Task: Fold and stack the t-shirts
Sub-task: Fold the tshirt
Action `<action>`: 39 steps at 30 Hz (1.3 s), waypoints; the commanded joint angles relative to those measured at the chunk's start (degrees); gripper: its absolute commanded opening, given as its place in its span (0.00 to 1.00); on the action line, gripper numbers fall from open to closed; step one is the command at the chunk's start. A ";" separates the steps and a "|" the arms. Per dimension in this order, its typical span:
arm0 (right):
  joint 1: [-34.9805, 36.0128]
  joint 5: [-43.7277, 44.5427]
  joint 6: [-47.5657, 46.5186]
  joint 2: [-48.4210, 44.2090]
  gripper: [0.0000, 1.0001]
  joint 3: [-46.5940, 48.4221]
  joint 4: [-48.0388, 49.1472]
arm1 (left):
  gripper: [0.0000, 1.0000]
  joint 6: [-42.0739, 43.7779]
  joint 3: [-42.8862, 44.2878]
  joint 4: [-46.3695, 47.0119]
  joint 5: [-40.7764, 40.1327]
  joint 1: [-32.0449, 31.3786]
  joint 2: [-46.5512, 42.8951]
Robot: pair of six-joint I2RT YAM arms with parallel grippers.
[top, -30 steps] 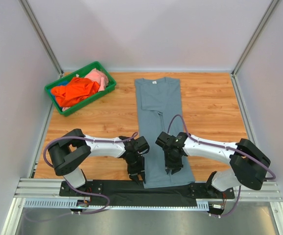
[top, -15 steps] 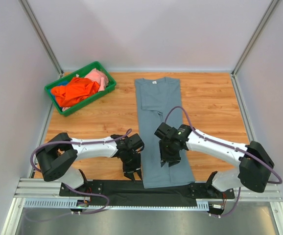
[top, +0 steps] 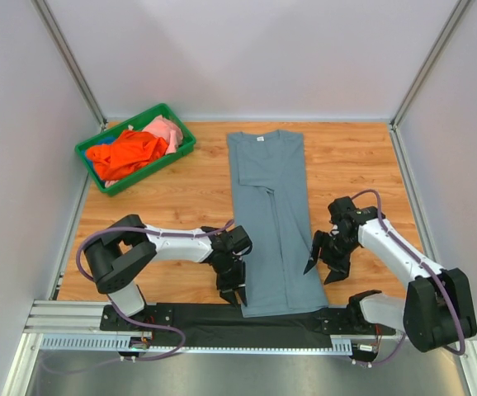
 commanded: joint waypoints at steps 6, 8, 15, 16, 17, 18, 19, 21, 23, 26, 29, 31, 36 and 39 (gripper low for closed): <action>-5.21 -5.76 -3.56 2.88 0.68 -2.89 -1.29 | 0.07 2.12 0.87 -4.90 -0.17 0.51 1.51; -5.12 -4.18 -3.12 2.70 0.70 -3.15 -1.90 | 0.03 2.48 -0.35 -5.52 -0.61 1.56 0.11; -5.04 -5.23 -1.01 1.38 0.71 -7.89 0.90 | 0.00 4.14 -3.78 -8.78 -3.07 5.78 -5.78; -5.04 -4.88 -1.27 1.30 0.72 -9.03 1.34 | 0.00 4.41 -3.79 -9.21 -3.68 6.04 -6.40; -5.04 -4.70 -1.36 1.30 0.72 -9.74 1.43 | 0.00 4.76 -3.79 -9.39 -3.69 6.22 -6.49; -5.04 -4.18 -1.36 1.38 0.72 -10.18 1.52 | 0.00 4.94 -3.61 -8.44 -3.08 6.31 -6.58; -5.04 -3.56 -1.53 1.21 0.72 -10.97 1.78 | 0.02 5.03 -3.52 -4.69 -1.25 6.22 -7.36; -5.04 -3.38 -1.36 0.60 0.72 -11.06 2.05 | 0.15 3.71 -2.56 -3.34 -1.14 5.70 -9.29; -5.04 -2.86 -1.01 -0.20 0.72 -10.10 1.70 | 0.38 3.01 -1.07 -1.84 -0.79 5.17 -10.18; -5.04 -2.24 -0.75 -0.37 0.72 -7.91 0.82 | 0.47 2.39 0.69 -2.19 1.23 4.47 -9.05; -5.04 -2.24 0.04 -0.37 0.72 -6.59 0.38 | 0.48 1.25 0.70 -2.10 1.50 2.98 -6.85; -5.04 -1.45 0.05 -0.46 0.72 -5.53 -0.32 | 0.49 0.11 0.52 -1.49 1.85 2.01 -5.09; -5.04 -0.13 0.39 -1.60 0.72 -1.76 -2.43 | 0.48 -3.58 -0.80 1.32 3.25 -0.45 -1.58; -5.12 0.31 0.84 -2.04 0.73 -0.78 -2.78 | 0.47 -4.73 -0.80 1.76 2.82 -0.90 -0.61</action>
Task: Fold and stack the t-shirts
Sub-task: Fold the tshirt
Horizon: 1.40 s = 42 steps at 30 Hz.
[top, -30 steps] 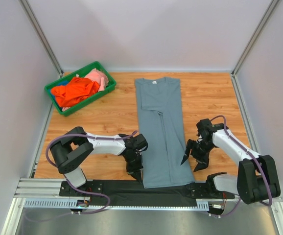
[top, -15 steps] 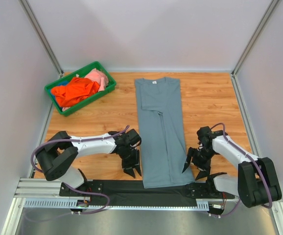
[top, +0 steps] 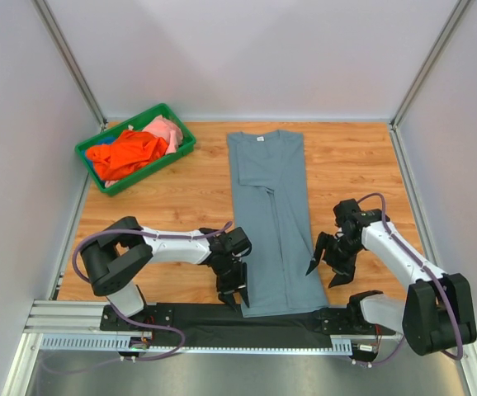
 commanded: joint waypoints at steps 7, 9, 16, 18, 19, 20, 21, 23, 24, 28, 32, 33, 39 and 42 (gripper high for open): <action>-0.10 2.08 1.19 -1.23 0.73 1.71 -1.47 | 0.38 -4.39 0.10 3.28 1.09 -1.58 3.89; -0.18 2.09 1.19 -0.97 0.73 1.79 -1.38 | 0.25 -4.30 0.10 3.37 1.26 -1.67 5.21; 0.17 1.91 1.10 0.08 0.73 0.48 -1.21 | 0.01 -0.61 -2.52 -4.53 -1.72 1.40 2.59; 0.87 1.38 1.80 -0.27 0.72 -1.54 0.11 | 0.00 -0.26 -3.85 -5.94 -2.95 2.28 -0.23; 1.22 1.03 2.15 -0.44 0.71 -2.33 0.72 | 0.00 -0.17 -4.99 -5.95 -3.22 2.90 -1.02; 2.18 0.16 2.50 -0.62 0.70 -3.21 1.42 | 0.00 -0.17 -5.43 -6.03 -3.39 3.16 -2.25; 2.80 -0.20 3.38 -0.79 0.69 -4.52 2.99 | 0.00 -0.17 -5.70 -6.21 -3.48 3.43 -2.69; 4.46 -1.42 4.08 -0.88 0.66 -5.84 5.19 | 0.00 -0.08 -5.88 -6.56 -3.57 3.69 -3.31; 4.91 -2.13 4.52 -0.97 0.65 -6.81 5.82 | 0.00 0.09 -5.88 -6.47 -3.57 3.69 -3.31; 7.19 -4.06 5.31 -2.55 0.58 -8.48 8.19 | 0.00 1.41 -4.21 -7.79 -3.74 3.69 -3.14; 7.46 -6.00 6.19 -4.75 0.51 -11.47 9.60 | 0.02 1.94 -3.50 -8.58 -3.92 3.69 -3.31; 7.55 -6.61 6.28 -5.36 0.50 -12.08 10.04 | 0.03 1.85 -3.59 -8.50 -3.83 3.69 -3.31; 8.25 -7.93 6.29 -6.07 0.49 -14.99 10.74 | 0.24 1.85 -3.68 -8.14 -3.40 3.69 -4.01; 8.69 -8.29 5.93 -6.59 0.49 -15.17 10.31 | 0.33 1.50 -3.59 -7.09 -2.69 3.78 -4.54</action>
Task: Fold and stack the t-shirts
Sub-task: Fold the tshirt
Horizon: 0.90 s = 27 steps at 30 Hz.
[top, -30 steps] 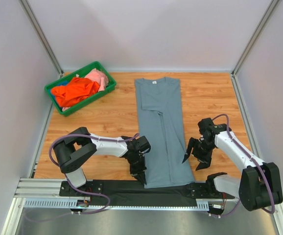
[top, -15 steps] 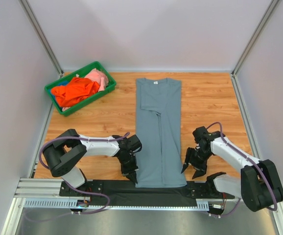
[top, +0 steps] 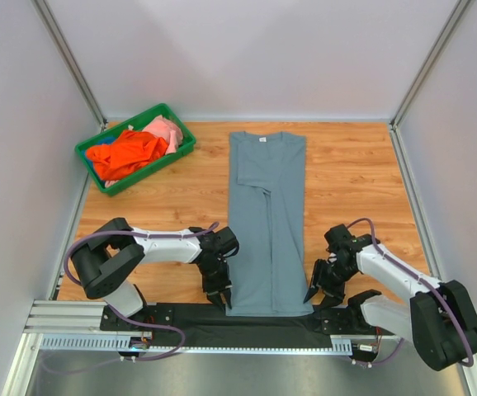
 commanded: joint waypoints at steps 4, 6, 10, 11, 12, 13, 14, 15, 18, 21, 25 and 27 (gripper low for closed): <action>0.89 -2.78 0.82 -3.13 0.48 -0.76 1.04 | 0.34 -0.09 1.02 -1.08 -0.18 0.09 -2.58; 1.07 -2.78 0.99 -3.74 0.47 -0.94 0.95 | 0.34 -0.36 0.85 -1.25 0.00 0.09 -2.58; 1.16 -2.61 0.99 -3.39 0.45 -1.29 1.12 | 0.31 -0.89 -0.64 0.24 0.53 0.00 -2.23; 1.16 -2.52 1.08 -3.39 0.45 -1.29 1.21 | 0.30 -1.06 -0.82 1.11 0.79 -0.09 -1.88; 1.33 -2.52 1.08 -3.39 0.45 -1.21 1.21 | 0.29 -1.15 -1.00 1.47 0.79 -0.09 -1.79; 1.42 -2.43 1.43 -3.48 0.44 -1.38 1.30 | 0.27 -1.15 -0.91 1.56 1.05 -0.09 -1.53; 1.51 -2.34 1.61 -3.57 0.44 -1.29 1.56 | 0.26 -1.15 -0.83 1.82 1.05 -0.09 -1.35; 1.51 -2.34 1.78 -3.66 0.44 -1.38 1.74 | 0.22 -1.06 -0.74 2.00 1.05 -0.18 -1.35; 2.21 -2.34 3.01 -3.83 0.40 -1.38 2.70 | 0.10 -1.06 -0.56 2.00 0.97 -0.18 -1.44; 3.52 -2.34 4.51 -3.74 0.34 -1.47 3.93 | 0.04 -0.71 -0.30 2.09 1.14 -0.18 -1.53; 4.67 -0.94 5.74 -4.18 0.15 -0.16 3.68 | 0.00 -0.62 -0.03 2.96 2.54 -0.09 -0.74; 4.67 -0.15 6.09 -4.62 0.06 0.98 2.88 | 0.00 -0.80 -0.30 3.40 3.07 0.00 -0.91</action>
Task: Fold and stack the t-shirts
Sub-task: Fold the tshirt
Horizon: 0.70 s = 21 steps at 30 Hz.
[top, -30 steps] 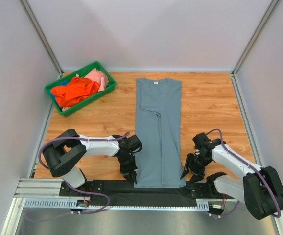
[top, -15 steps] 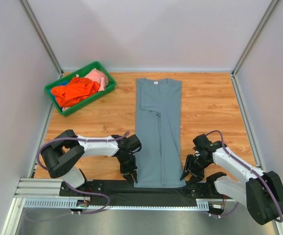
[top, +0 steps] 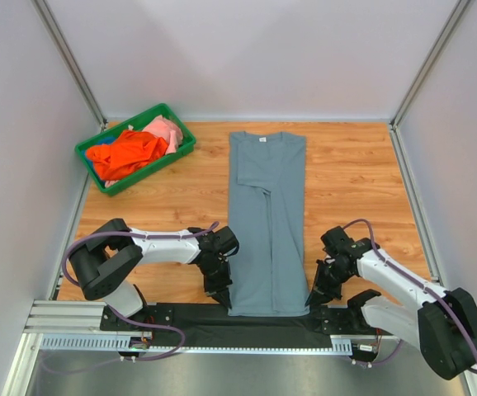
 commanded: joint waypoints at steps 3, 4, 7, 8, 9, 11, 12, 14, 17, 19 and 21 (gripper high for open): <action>0.45 1.93 2.25 -1.83 0.00 4.36 -1.03 | 0.00 -0.03 0.64 1.22 2.66 1.24 -0.65; 0.37 2.11 2.33 -1.74 0.00 5.15 -1.39 | 0.00 0.84 0.91 1.13 3.10 1.95 -0.91; 0.45 3.78 1.55 -0.34 0.00 8.93 -2.88 | 0.00 3.04 3.10 -0.70 4.06 5.90 0.05; 0.37 4.65 1.46 0.27 0.00 9.90 -3.49 | 0.00 5.13 3.89 -1.50 4.33 7.13 0.66; 0.37 5.10 1.11 1.06 0.00 11.04 -3.50 | 0.00 6.11 5.81 -2.46 4.51 9.14 1.10; 0.37 6.32 -0.30 4.49 0.00 14.72 -3.85 | 0.00 8.13 7.84 -4.66 4.07 10.91 2.42; 0.28 6.85 -0.91 5.80 0.00 15.96 -3.76 | 0.00 9.88 9.94 -5.28 4.16 12.75 2.95; 0.45 7.65 -2.84 10.20 0.00 20.26 -2.89 | 0.00 11.74 12.06 -6.78 4.42 14.78 5.23; 0.02 8.70 -6.61 18.10 0.00 27.88 -2.71 | 0.00 14.73 17.33 -8.88 4.42 18.91 8.83; -0.16 9.23 -8.73 24.41 0.00 32.30 -3.06 | 0.00 16.49 22.51 -11.51 3.55 21.90 11.98; -0.86 9.15 -11.28 28.56 0.00 38.36 -3.32 | 0.00 17.28 28.29 -13.28 2.84 24.61 14.19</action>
